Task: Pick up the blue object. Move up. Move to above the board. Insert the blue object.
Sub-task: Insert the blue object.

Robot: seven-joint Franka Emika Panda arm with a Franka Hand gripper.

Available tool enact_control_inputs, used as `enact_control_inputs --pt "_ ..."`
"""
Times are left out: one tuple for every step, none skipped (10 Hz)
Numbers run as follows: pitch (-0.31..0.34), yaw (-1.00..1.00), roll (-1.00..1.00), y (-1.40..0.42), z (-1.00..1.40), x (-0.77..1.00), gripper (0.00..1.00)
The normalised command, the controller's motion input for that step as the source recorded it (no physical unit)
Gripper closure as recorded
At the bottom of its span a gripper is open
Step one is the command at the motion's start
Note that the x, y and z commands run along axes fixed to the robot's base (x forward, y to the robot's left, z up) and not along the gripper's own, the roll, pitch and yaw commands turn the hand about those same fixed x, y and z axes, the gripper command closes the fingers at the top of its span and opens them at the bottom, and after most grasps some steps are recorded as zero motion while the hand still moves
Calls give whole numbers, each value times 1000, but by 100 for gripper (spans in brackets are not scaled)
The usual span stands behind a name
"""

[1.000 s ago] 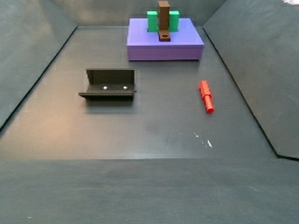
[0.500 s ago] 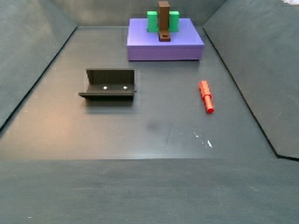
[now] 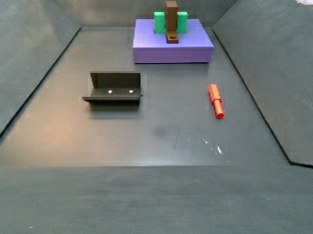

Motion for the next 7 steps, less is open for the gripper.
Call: enact_control_inputs --pt "-147 149 -44 -591 -603 -100 100" --pt "-104 297 -13 -629 -380 -86 100" --pt "-84 251 0 -549 -337 -97 100" --pt "-64 177 0 -420 -337 -57 100" --pt "-79 131 0 -349 -349 0 100" --pt "-64 146 120 -263 -489 0 100" --pt "-50 117 99 -257 -506 0 100"
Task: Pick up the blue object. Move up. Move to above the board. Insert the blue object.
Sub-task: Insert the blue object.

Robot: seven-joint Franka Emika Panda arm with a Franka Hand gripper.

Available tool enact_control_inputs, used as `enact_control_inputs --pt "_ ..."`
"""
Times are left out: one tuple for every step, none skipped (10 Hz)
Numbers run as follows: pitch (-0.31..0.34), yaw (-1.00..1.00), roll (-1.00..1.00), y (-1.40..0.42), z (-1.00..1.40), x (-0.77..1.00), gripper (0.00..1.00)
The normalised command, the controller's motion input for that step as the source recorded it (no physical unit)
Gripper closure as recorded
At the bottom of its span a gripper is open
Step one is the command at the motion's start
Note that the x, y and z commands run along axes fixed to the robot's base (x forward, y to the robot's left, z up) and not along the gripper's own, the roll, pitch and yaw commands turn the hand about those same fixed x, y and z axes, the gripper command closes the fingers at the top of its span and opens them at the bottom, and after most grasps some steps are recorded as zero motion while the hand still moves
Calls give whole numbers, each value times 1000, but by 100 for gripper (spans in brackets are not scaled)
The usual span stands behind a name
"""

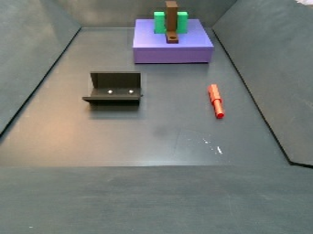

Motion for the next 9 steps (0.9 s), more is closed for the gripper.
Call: enact_control_inputs --pt "-56 80 107 -274 -586 31 100" --pt "-71 140 154 -249 -654 123 100" --pt "-54 226 216 -220 -614 174 100" --pt "-40 189 189 -211 -560 149 100" --pt "-33 160 166 -177 -563 137 100" --pt "-24 143 176 -157 -509 166 100" --pt "0 154 206 -89 -409 226 100" --pt "0 151 164 -54 -343 109 100" --pt "0 89 100 0 -223 0 100"
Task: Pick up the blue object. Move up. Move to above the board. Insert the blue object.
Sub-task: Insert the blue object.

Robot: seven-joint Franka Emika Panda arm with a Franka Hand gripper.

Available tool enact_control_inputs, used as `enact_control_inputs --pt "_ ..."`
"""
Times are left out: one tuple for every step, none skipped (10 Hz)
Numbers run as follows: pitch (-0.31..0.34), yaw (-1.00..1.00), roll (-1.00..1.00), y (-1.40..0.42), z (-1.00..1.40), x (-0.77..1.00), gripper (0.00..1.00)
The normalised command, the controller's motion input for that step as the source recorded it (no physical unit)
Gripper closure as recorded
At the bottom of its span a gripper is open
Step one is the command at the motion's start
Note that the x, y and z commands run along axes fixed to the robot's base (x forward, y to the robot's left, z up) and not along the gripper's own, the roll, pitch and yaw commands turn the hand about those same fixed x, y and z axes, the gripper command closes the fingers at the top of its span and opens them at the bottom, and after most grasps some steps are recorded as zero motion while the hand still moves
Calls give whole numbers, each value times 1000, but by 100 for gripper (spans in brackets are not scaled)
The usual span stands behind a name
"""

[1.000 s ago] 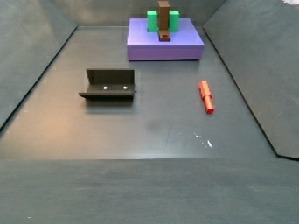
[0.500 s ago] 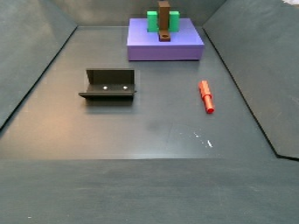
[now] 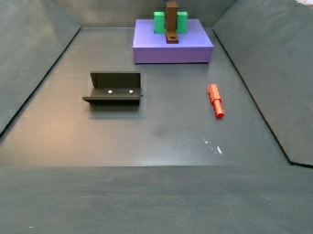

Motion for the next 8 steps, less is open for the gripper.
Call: enact_control_inputs --pt "0 23 56 0 -117 -3 100" --pt "0 43 50 0 -146 0 100" --pt "-1 17 0 0 -134 -54 100" --pt "-11 20 0 0 -146 -49 100" --pt "-17 17 0 0 -160 -63 100" --pt "-26 9 0 0 -151 -100 100" --pt "-33 3 -6 0 -123 -131 100" --pt "-39 20 -36 0 -94 -66 100"
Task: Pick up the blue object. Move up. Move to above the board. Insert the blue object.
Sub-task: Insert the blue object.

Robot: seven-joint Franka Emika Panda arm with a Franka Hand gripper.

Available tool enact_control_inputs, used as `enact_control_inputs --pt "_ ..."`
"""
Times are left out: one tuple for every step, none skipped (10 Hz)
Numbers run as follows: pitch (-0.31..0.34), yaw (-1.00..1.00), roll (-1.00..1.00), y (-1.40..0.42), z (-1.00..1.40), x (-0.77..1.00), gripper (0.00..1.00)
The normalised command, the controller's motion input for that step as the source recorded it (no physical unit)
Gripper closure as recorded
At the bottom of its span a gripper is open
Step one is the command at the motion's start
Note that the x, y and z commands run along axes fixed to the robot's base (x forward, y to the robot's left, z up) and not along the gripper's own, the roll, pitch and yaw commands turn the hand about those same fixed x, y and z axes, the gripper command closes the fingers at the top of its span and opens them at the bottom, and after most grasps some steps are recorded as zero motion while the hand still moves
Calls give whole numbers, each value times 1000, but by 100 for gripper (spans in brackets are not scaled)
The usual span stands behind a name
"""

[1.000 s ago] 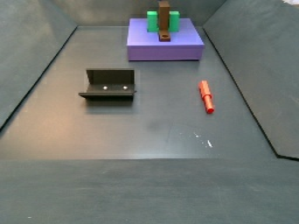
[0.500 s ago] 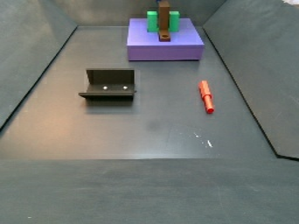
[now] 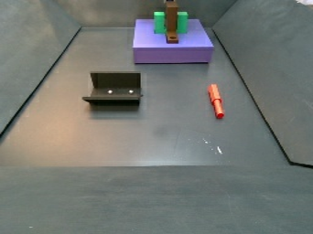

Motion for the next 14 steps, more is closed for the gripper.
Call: enact_control_inputs --pt "-27 9 -76 -20 -114 0 100" --pt "-20 0 -86 -46 -134 77 100" --pt "-10 0 -67 -26 -149 57 100" --pt "-7 0 -49 -3 -177 63 100" --pt "-3 0 -21 0 -203 43 100" --pt "0 0 0 0 -206 0 100" --pt "0 0 0 11 -231 0 100" --pt "0 0 0 0 -234 0 100" --pt "-10 0 0 0 -251 31 100" --pt "-17 0 0 0 -249 140 100" --pt "-4 0 0 0 -249 243 100" --pt "-20 0 0 0 -343 80 100" --pt "-46 0 3 0 -491 0 100" --pt "-59 0 46 0 -611 0 100"
